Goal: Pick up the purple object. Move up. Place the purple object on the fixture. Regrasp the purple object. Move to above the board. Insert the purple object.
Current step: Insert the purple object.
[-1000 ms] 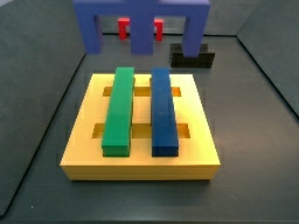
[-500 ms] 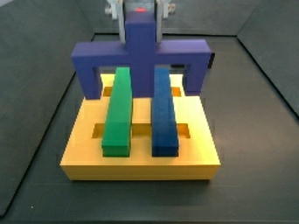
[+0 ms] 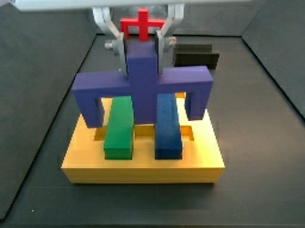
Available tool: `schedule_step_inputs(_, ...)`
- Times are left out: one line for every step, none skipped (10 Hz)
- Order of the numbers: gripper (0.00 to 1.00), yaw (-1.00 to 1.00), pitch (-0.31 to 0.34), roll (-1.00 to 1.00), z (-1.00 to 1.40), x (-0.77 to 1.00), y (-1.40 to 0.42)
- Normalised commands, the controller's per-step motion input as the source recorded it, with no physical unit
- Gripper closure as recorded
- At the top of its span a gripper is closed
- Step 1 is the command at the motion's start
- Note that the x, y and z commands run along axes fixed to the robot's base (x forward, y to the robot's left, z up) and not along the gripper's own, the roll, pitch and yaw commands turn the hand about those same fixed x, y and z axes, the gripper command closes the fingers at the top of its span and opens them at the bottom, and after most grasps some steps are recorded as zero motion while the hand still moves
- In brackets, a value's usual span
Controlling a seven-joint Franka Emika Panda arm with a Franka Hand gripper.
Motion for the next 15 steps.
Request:
schedule_step_inputs(1.0,0.05,-0.029,0.05,-0.23,0.05,-0.06)
schedule_step_inputs(1.0,0.0,-0.016,0.0,-0.28,0.07,0.0)
schedule_step_inputs(1.0,0.0,0.0,0.01,-0.21,0.09,0.0)
schedule_step_inputs(1.0,0.0,0.0,0.0,-0.1,0.18,0.0)
schedule_step_inputs(1.0,0.0,0.0,0.0,-0.06,0.15,0.04)
schedule_step_inputs(1.0,0.0,0.0,0.0,-0.03,0.08,0.09)
schedule_step_inputs(1.0,0.0,0.0,0.0,-0.08,0.0,0.1)
schedule_step_inputs(1.0,0.0,0.0,0.01,-0.08,-0.09,0.14)
schedule_step_inputs(1.0,0.0,0.0,0.01,0.0,-0.1,0.06)
schedule_step_inputs(1.0,0.01,0.0,0.0,0.0,0.0,0.0)
schedule_step_inputs(1.0,0.02,0.0,0.0,0.0,0.02,-0.01)
schedule_step_inputs(1.0,0.03,0.0,0.0,0.02,0.0,0.0)
schedule_step_inputs(1.0,0.03,0.0,0.0,0.0,-0.02,0.0)
schedule_step_inputs(1.0,0.04,0.0,0.0,0.03,-0.11,0.0)
schedule_step_inputs(1.0,0.05,0.0,0.02,0.07,-0.13,0.0)
